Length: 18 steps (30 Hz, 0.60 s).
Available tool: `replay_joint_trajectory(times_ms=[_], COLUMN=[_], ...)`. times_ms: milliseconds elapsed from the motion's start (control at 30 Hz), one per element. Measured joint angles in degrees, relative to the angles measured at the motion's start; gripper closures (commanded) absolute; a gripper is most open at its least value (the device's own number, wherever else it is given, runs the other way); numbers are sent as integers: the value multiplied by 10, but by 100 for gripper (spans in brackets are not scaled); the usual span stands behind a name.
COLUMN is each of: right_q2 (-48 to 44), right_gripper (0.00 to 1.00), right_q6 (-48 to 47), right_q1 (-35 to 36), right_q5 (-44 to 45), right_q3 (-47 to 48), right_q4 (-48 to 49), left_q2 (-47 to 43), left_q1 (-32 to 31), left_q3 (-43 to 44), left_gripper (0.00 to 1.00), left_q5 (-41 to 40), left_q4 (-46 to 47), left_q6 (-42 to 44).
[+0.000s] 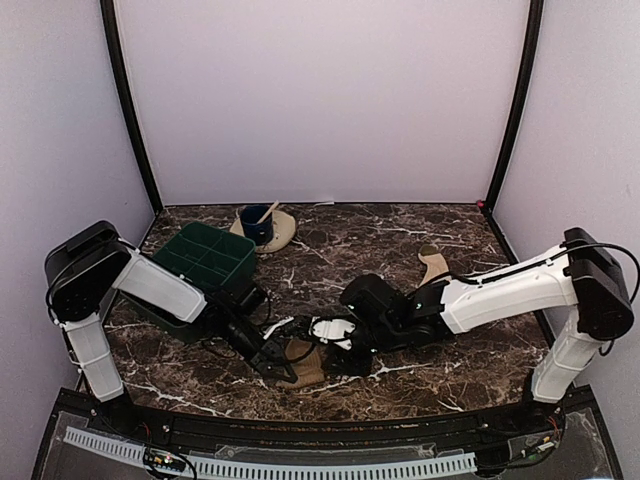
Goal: Roll the socks
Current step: Roll the sock at the center of the board.
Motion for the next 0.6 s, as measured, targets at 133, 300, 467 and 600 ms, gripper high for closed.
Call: replay_joint_trajectory(times_ms=[133, 300, 467, 600], right_q2=[0, 7, 22, 38], right_gripper=[66, 65, 65, 65], right_q6=[-23, -49, -73, -87], right_q1=[29, 57, 94, 111], right_q5=[43, 87, 119, 132], right_q3=[0, 10, 25, 38], right_q4=[0, -6, -7, -11], left_q2=[4, 9, 16, 19], left_q1=[6, 12, 16, 17], left_q3=[3, 4, 10, 12], left_gripper=[100, 100, 100, 100], left_q5=[12, 27, 37, 41], left_q4=[-18, -35, -44, -50], left_q6=[5, 10, 13, 15])
